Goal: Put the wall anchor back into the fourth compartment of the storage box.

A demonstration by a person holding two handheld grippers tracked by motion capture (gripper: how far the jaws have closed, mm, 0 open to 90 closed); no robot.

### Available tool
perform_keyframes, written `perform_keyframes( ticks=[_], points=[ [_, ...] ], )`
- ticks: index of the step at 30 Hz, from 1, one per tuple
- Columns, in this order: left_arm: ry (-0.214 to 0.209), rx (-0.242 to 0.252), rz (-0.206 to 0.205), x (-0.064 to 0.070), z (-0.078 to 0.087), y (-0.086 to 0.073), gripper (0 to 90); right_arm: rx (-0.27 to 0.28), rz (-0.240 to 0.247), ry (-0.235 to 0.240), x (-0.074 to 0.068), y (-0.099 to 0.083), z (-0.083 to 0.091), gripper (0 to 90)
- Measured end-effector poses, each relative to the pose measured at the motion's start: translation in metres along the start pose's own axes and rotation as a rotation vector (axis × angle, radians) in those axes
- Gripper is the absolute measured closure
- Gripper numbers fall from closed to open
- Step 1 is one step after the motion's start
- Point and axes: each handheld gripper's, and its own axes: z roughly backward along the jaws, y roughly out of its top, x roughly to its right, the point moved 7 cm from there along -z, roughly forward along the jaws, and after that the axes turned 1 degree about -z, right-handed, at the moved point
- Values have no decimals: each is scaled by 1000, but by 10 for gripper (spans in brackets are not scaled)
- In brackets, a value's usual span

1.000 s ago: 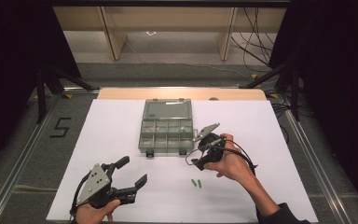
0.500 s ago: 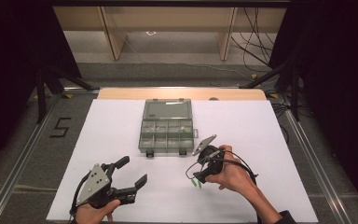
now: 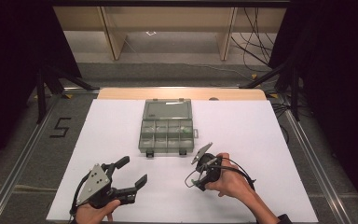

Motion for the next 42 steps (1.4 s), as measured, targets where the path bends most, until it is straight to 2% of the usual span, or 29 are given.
perform_keyframes(
  ticks=[3,6,9,21,22,29,42],
  points=[
    [2,1,4,0,0,0,169,-8,-6,6,-1,-1,-3,372],
    [0,0,1,0,0,0,169,-18,-19,40,-3,-3,-7,391],
    [1,0,1,0,0,0,169,-28,-25,44,-3,-5,-10,411],
    [2,3,6,0,0,0,169,-56,-8,79,-5,-8,-16,546],
    [2,3,5,0,0,0,169,-59,-16,80,-5,-8,-17,561],
    [2,4,6,0,0,0,169,-58,14,67,-1,-9,-16,677],
    [0,3,2,0,0,0,169,-57,32,67,4,-10,-16,839]
  ],
)
